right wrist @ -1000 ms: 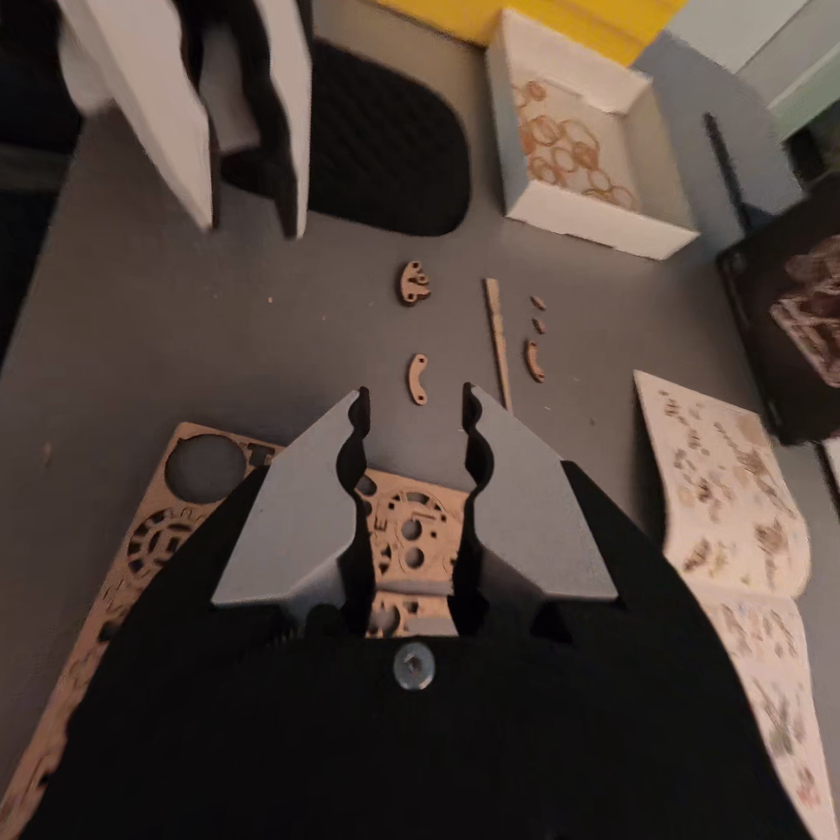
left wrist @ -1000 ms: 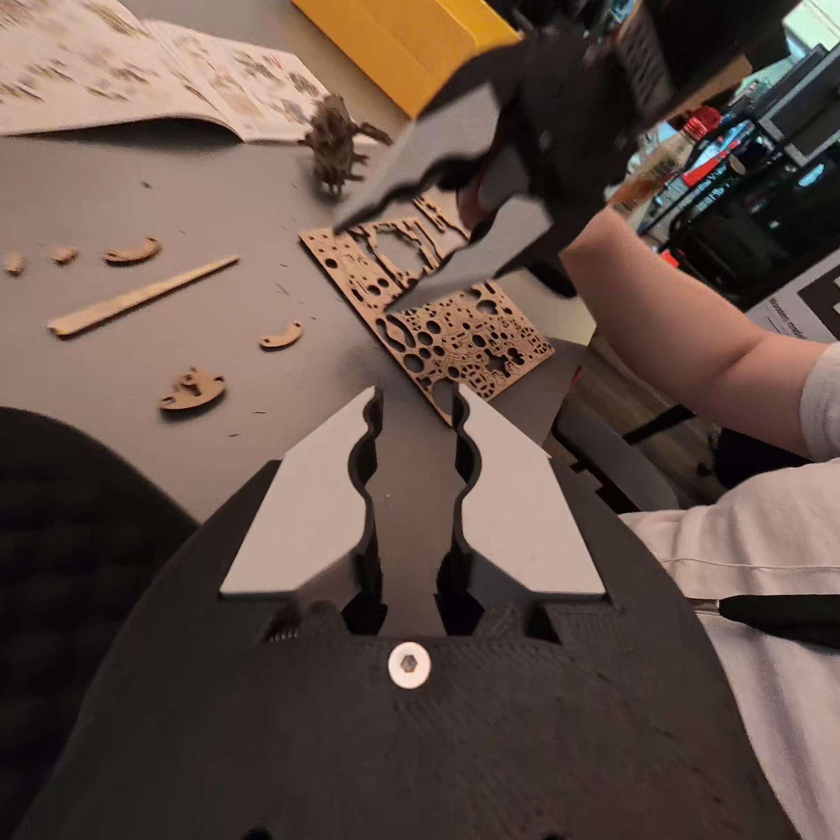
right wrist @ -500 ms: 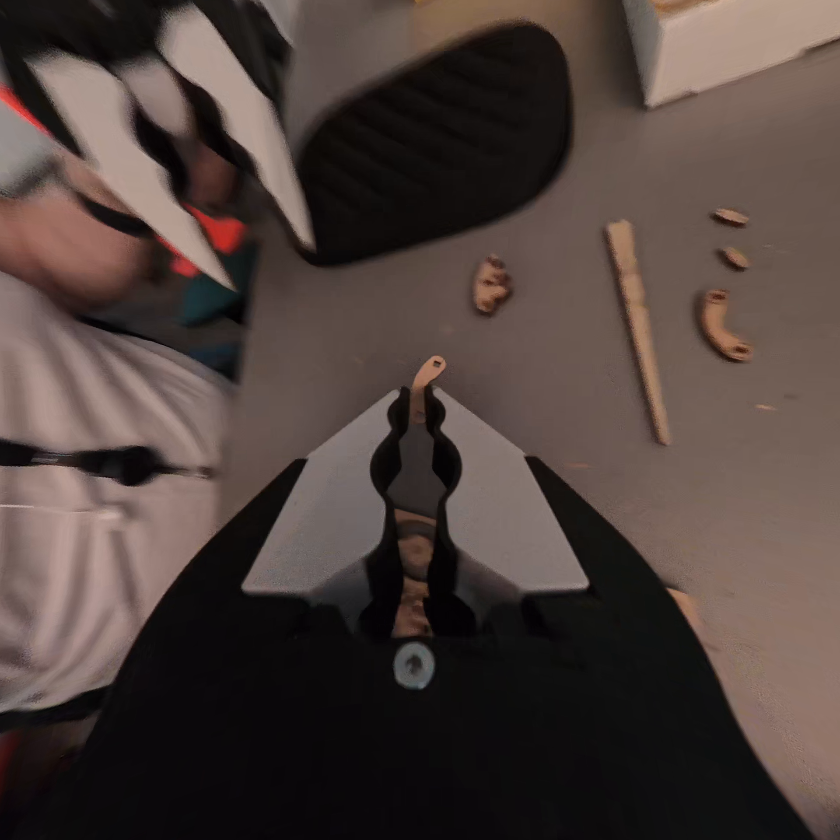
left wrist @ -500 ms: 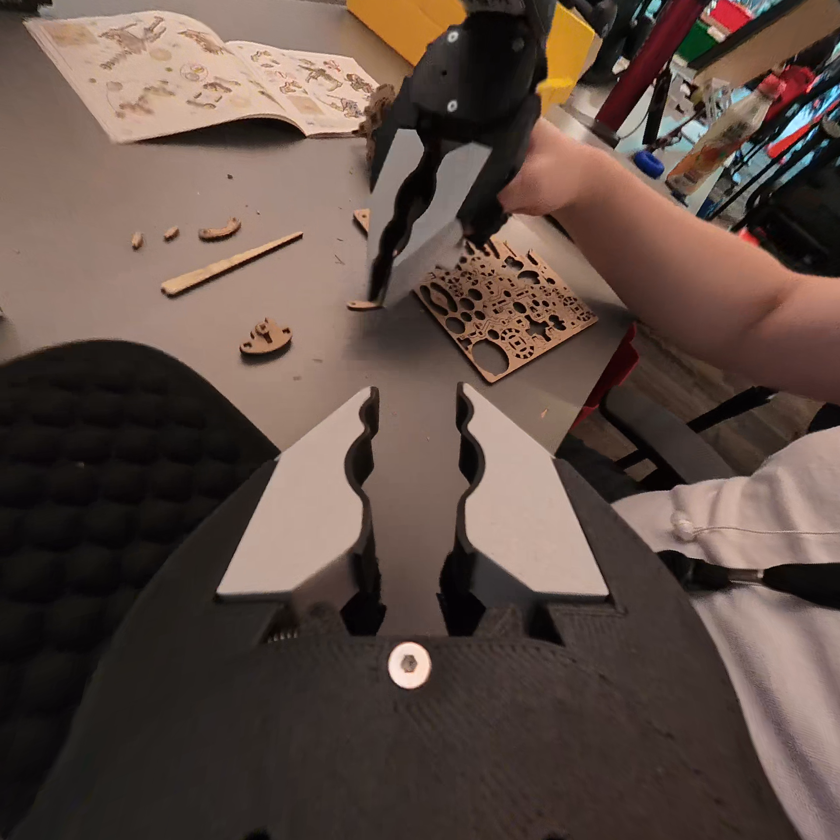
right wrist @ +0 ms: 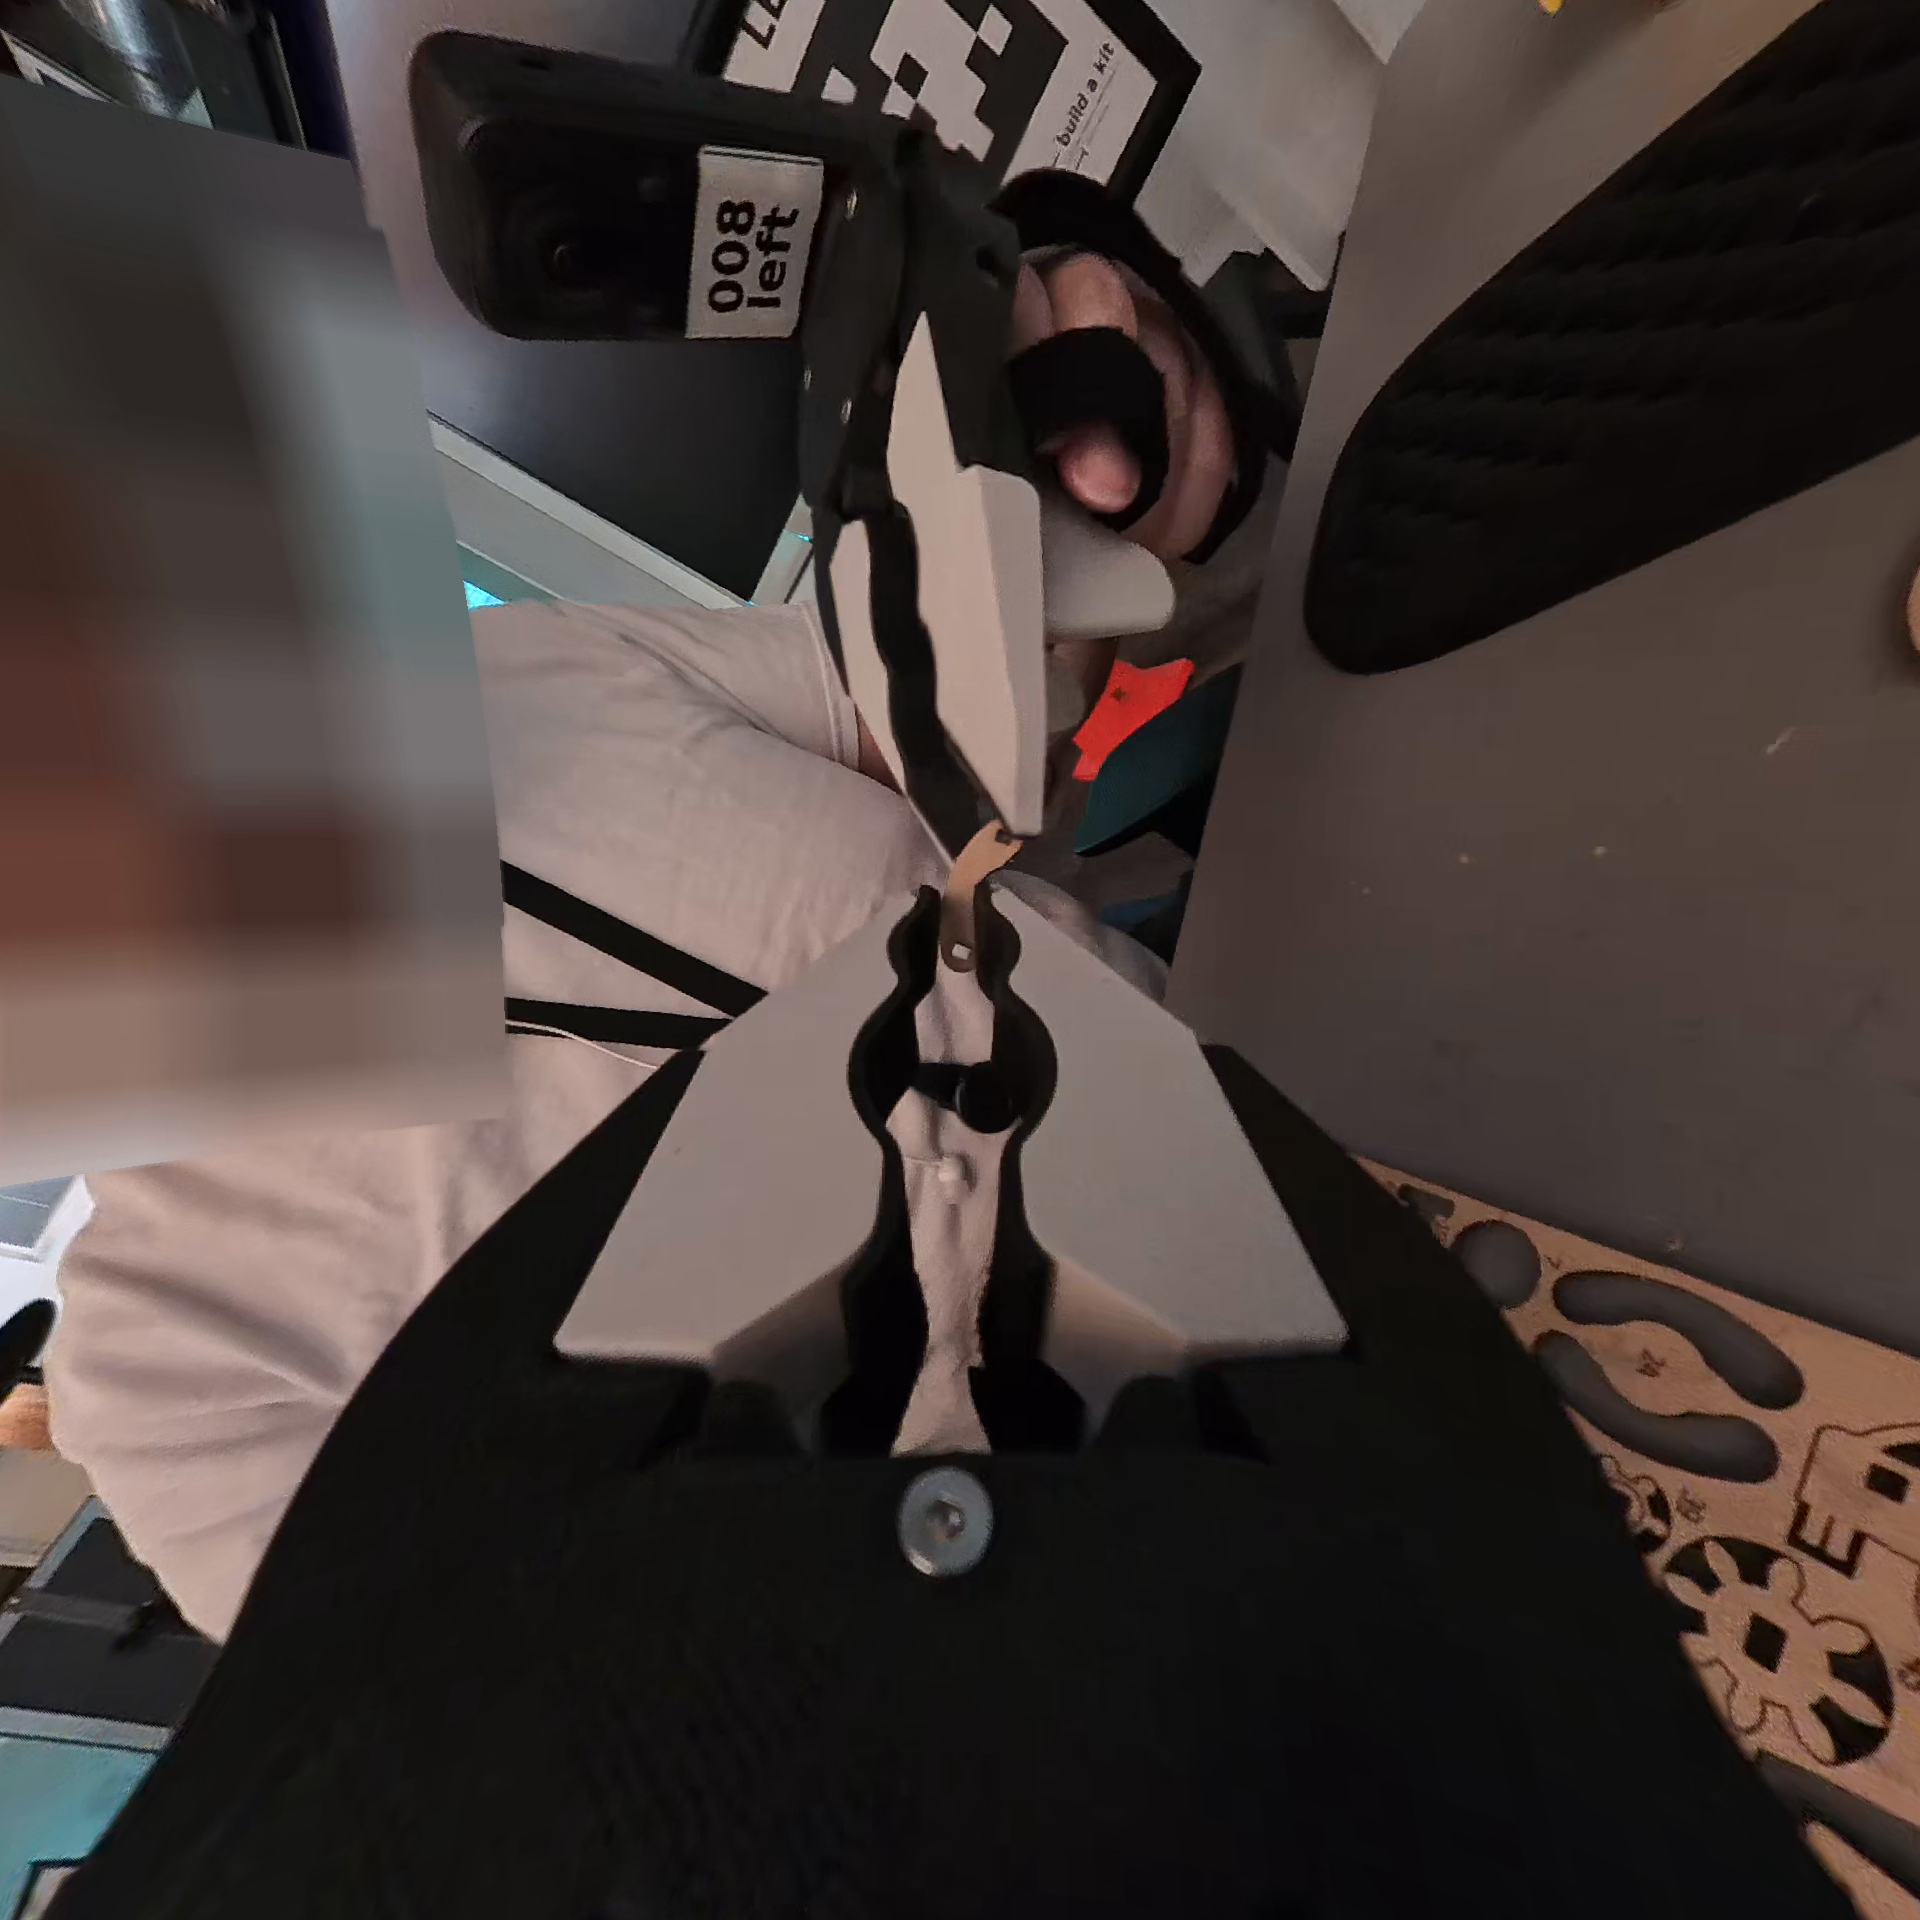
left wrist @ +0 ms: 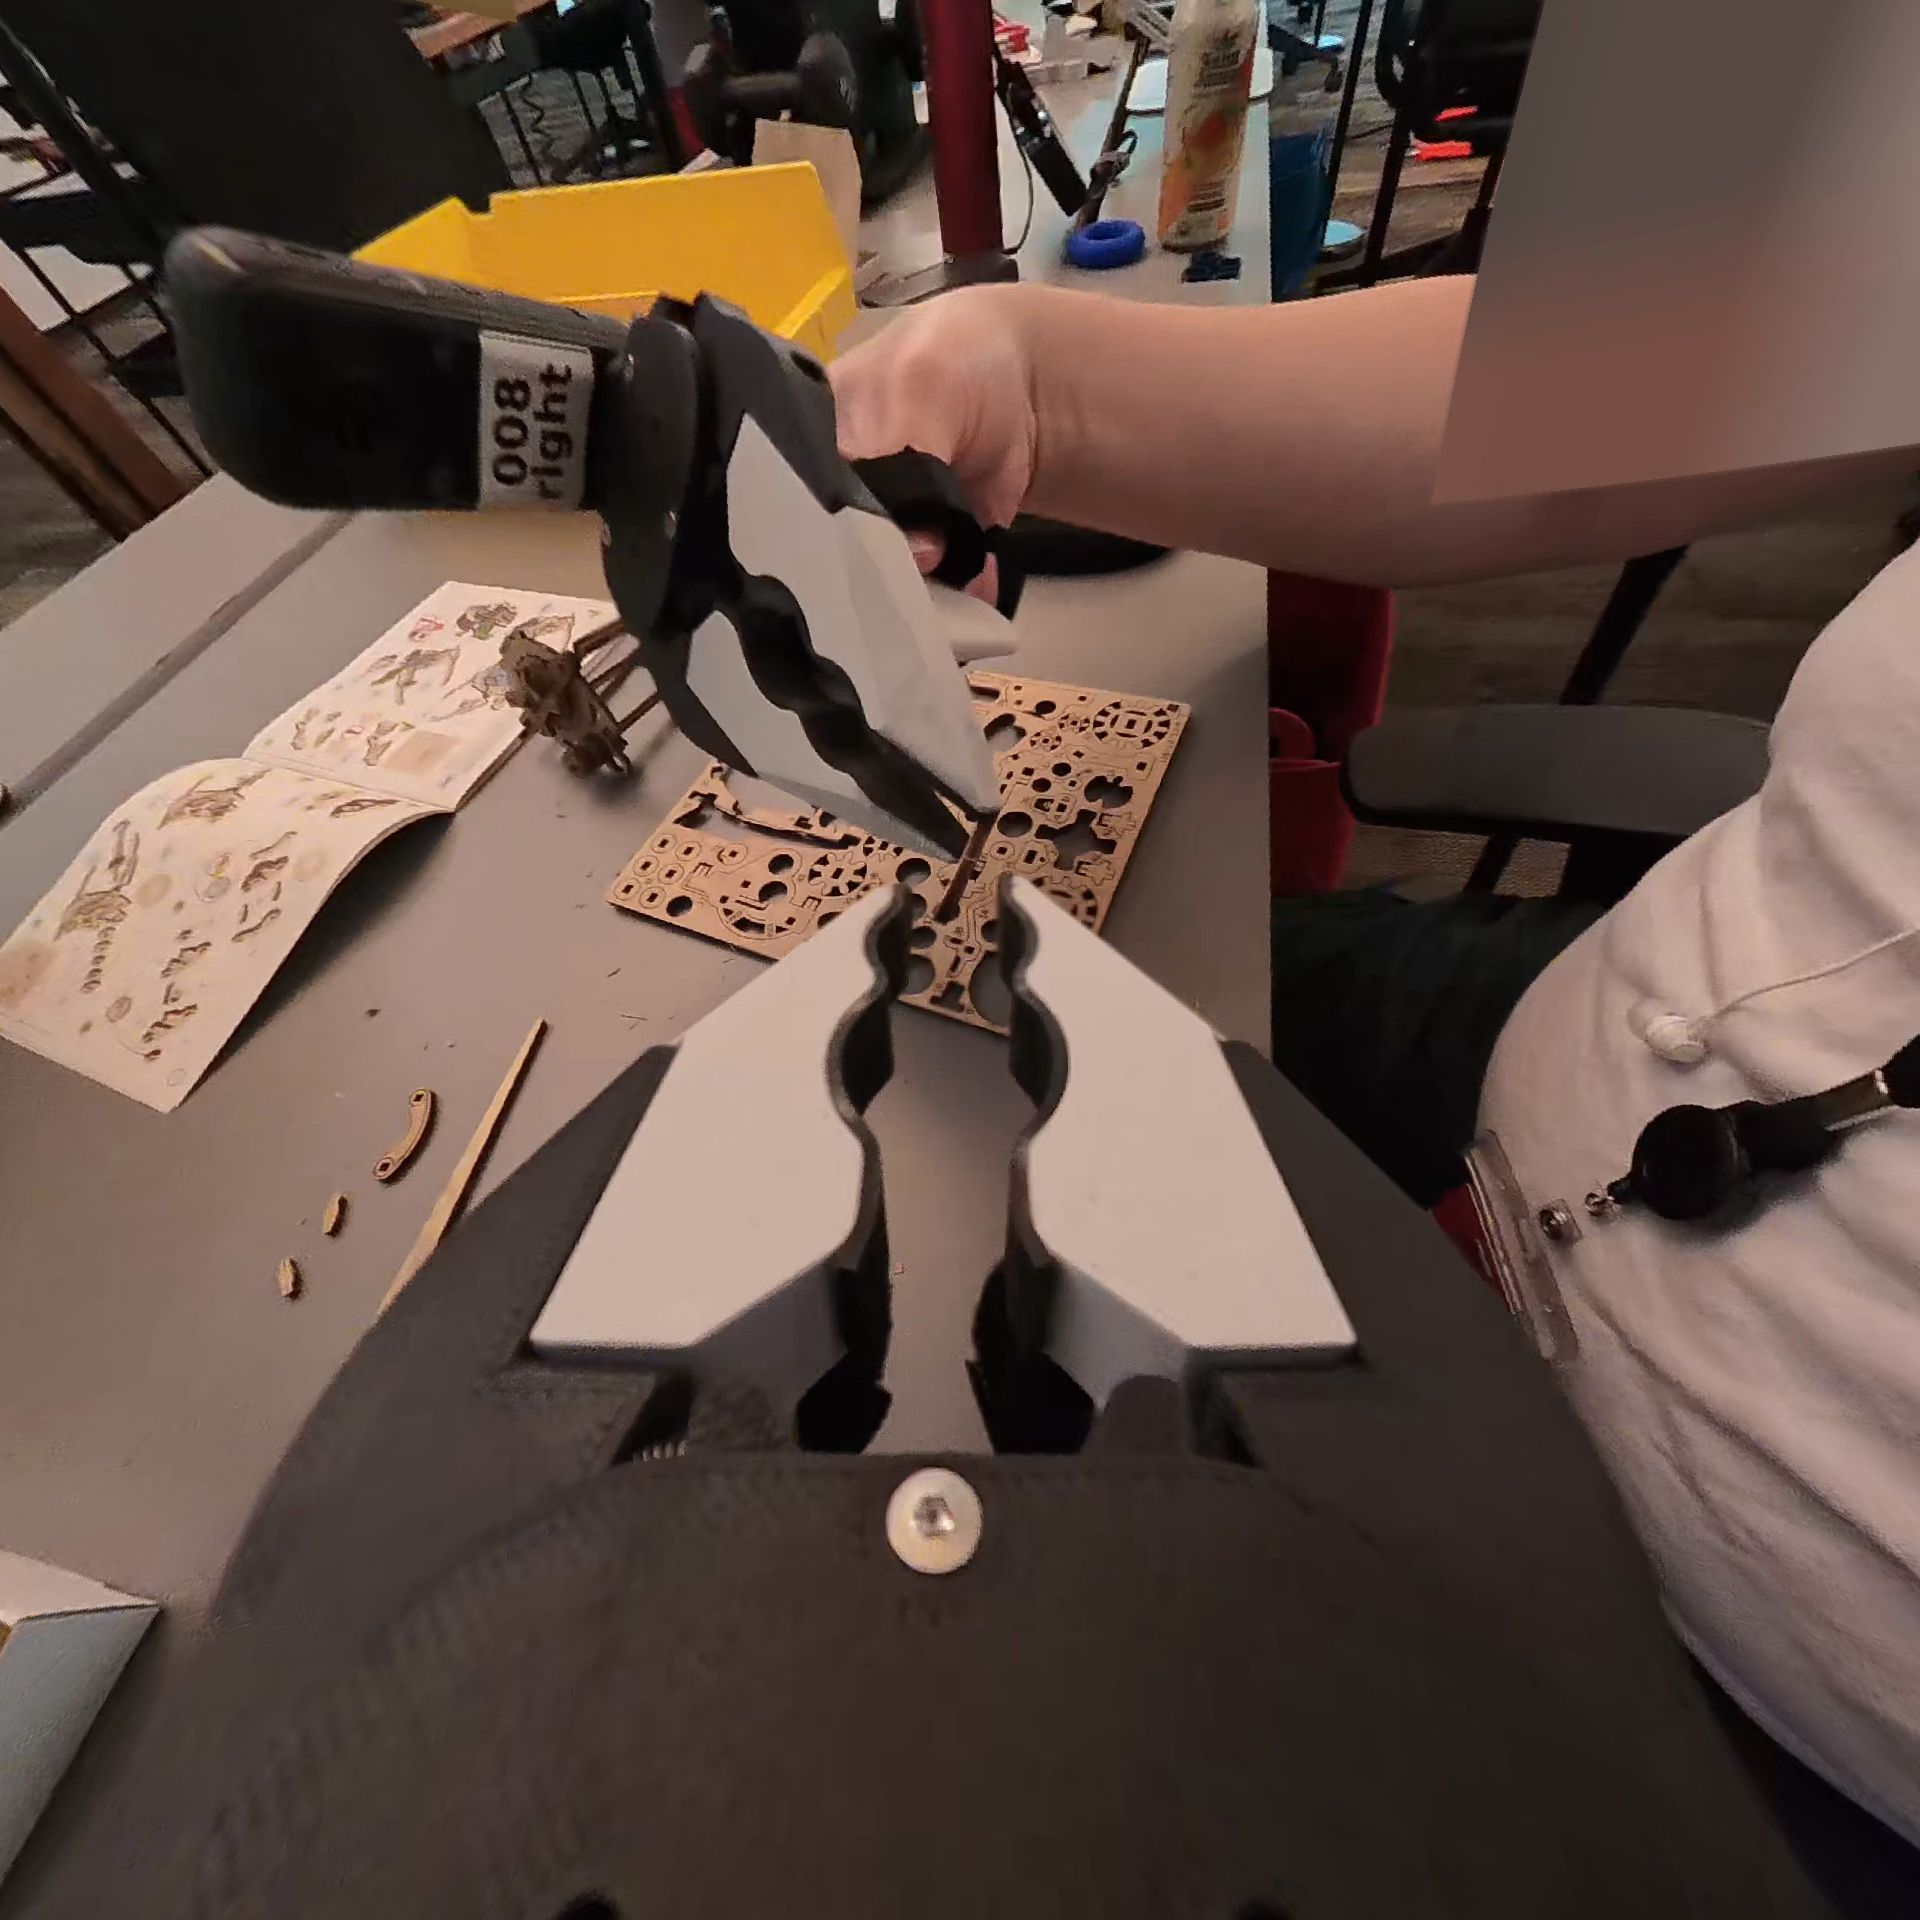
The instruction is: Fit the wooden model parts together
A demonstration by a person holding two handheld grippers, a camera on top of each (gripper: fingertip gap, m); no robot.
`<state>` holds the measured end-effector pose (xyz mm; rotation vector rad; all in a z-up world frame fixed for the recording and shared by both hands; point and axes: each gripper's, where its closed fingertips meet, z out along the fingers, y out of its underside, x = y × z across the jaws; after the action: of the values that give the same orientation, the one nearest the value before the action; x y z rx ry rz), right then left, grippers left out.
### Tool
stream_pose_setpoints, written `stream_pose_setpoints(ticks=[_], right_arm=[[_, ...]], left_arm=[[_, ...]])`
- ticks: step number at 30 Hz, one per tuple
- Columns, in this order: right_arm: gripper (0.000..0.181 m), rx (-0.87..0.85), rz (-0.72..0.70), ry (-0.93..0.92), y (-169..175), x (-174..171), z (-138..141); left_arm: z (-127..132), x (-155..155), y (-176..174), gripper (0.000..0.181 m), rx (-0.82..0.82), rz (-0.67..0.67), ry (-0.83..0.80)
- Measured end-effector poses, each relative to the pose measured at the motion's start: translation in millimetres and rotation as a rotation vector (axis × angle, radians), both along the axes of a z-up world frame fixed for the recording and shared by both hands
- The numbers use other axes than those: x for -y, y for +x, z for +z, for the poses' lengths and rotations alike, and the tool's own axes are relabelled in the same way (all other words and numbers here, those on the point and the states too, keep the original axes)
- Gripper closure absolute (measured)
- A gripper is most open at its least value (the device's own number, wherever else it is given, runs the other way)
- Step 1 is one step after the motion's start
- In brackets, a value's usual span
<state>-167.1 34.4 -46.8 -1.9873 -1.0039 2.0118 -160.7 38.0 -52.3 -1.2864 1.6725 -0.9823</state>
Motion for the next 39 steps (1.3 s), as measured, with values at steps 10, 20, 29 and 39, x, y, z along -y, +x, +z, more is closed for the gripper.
stream_pose_setpoints(ticks=[10,20,29,39], right_arm=[[0.175,-0.085,-0.11,0.051,7.6,-23.0,7.7],[0.148,0.213,-0.381,1.263,4.3,-34.7,11.5],[0.174,0.404,-0.237,1.345,-9.4,-31.4,-25.1],[0.175,0.701,-0.39,0.801,30.0,-119.7,-98.0]], left_arm=[[-8.6,-9.3,0.9,0.181,0.002,0.073,-0.23],[-15.9,-19.3,-9.8,0.181,-0.022,0.133,-0.854],[-24.3,-16.5,-10.6,0.181,-0.068,0.142,-0.939],[1.4,-83.4,-56.0,0.144,0.107,0.376,-0.76]])
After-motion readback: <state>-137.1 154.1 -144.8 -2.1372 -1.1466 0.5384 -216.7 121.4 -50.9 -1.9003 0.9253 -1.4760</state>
